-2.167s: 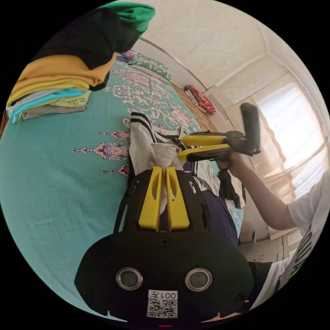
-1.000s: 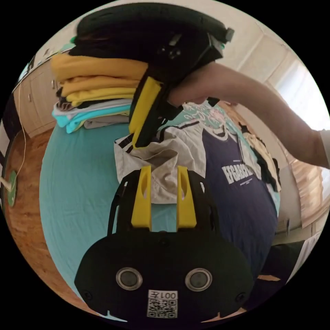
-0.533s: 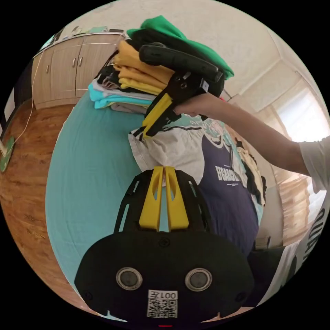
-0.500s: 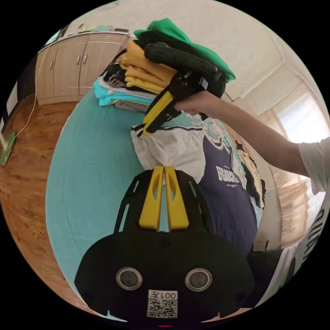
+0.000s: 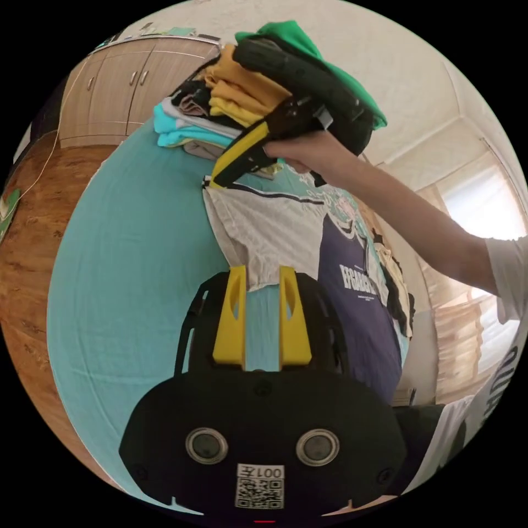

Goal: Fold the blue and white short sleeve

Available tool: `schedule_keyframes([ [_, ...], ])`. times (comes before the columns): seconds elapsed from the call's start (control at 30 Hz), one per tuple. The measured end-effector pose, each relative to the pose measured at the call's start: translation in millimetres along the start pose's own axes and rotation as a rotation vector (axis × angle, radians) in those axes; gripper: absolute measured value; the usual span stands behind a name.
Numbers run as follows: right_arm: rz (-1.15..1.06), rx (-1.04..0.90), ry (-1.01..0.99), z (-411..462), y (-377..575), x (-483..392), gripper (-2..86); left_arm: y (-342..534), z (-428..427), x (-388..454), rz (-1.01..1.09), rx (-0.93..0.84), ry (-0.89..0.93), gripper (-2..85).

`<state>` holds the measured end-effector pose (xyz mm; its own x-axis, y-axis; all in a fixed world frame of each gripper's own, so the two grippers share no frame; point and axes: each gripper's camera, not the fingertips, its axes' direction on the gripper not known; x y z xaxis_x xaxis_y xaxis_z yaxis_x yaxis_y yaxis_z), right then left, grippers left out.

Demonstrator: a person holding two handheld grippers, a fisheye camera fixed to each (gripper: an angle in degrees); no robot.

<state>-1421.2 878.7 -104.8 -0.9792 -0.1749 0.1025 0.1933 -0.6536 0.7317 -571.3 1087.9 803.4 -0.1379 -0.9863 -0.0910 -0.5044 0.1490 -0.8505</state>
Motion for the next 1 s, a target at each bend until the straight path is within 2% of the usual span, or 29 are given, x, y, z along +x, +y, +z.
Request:
schedule_keyframes([
  [0.1, 0.000, -0.008, 0.026, 4.0, -2.4, -7.4, 4.0, 0.6, 12.9, 1.7, -0.016, -0.076, -0.081, -0.3],
  [0.27, -0.077, 0.010, 0.006, -5.6, 9.7, -13.7, 6.1, 19.7, -8.2, -4.7, -0.147, -0.044, -0.045, -0.3],
  [0.47, -0.176, 0.053, 0.152, -22.5, 49.5, -35.2, 5.9, 39.3, -31.6, -3.5, -0.286, 0.057, -0.003, 6.3],
  [0.63, -0.174, 0.023, 0.182, 4.4, 55.7, -41.1, 7.1, 28.2, -20.5, 20.0, -0.294, 0.055, -0.081, 8.0],
  [0.83, -0.195, 0.033, 0.053, 19.1, 68.6, -36.8, 2.9, 21.1, -12.9, 48.1, -0.303, 0.039, -0.213, 0.7],
  [1.0, -0.182, 0.119, 0.101, 15.2, 105.6, -34.5, 0.7, 25.0, -23.2, 76.1, -0.284, 0.084, -0.275, -0.8],
])
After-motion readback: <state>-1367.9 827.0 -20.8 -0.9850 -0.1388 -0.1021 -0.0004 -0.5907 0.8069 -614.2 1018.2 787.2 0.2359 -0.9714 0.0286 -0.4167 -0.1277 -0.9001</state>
